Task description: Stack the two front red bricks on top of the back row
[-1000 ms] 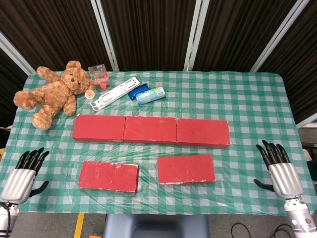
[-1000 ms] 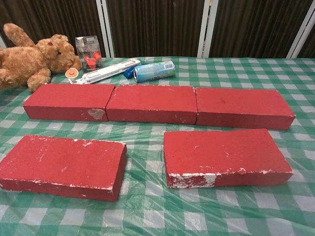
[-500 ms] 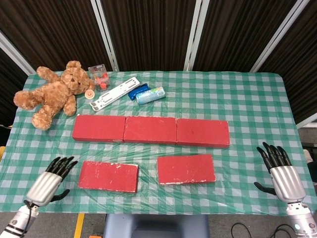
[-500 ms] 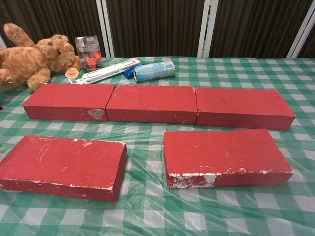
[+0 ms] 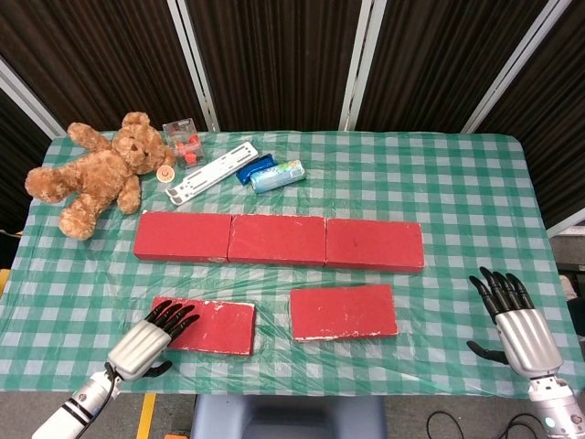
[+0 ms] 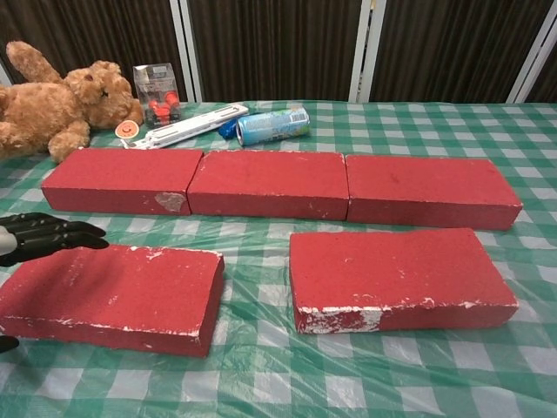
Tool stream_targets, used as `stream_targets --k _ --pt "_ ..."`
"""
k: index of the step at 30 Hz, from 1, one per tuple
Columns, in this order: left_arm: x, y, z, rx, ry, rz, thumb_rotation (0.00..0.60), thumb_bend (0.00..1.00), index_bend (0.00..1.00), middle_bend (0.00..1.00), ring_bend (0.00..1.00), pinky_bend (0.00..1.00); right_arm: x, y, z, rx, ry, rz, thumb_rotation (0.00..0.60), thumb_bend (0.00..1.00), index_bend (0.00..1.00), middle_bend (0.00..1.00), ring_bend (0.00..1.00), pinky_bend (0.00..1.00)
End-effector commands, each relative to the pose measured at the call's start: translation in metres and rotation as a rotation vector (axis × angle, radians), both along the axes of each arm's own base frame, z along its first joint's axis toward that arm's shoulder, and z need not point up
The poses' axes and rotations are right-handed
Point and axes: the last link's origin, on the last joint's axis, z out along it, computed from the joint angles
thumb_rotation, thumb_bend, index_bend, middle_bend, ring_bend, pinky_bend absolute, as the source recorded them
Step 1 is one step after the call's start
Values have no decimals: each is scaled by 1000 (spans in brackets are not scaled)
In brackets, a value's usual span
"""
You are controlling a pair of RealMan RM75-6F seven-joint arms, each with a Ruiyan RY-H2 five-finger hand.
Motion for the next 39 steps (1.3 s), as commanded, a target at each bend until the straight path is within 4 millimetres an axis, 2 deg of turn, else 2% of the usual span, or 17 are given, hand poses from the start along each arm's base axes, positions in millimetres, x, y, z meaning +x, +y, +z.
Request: stream_targets --k 1,9,20,39 --pt "5 6 -6 -10 7 -7 600 269 0 0 0 4 0 0 0 1 -1 0 600 86 0 0 0 0" --pt "14 21 -12 -22 26 2 600 269 0 0 0 3 -1 -1 -1 10 0 -5 600 86 0 0 0 0" --pt "13 34 -14 -43 72 34 600 268 0 0 0 3 -1 -1 -1 12 2 -11 600 86 0 0 0 0" --pt "13 43 -14 -56 130 48 600 268 0 0 0 4 -2 -3 -4 15 10 -21 600 86 0 0 0 0"
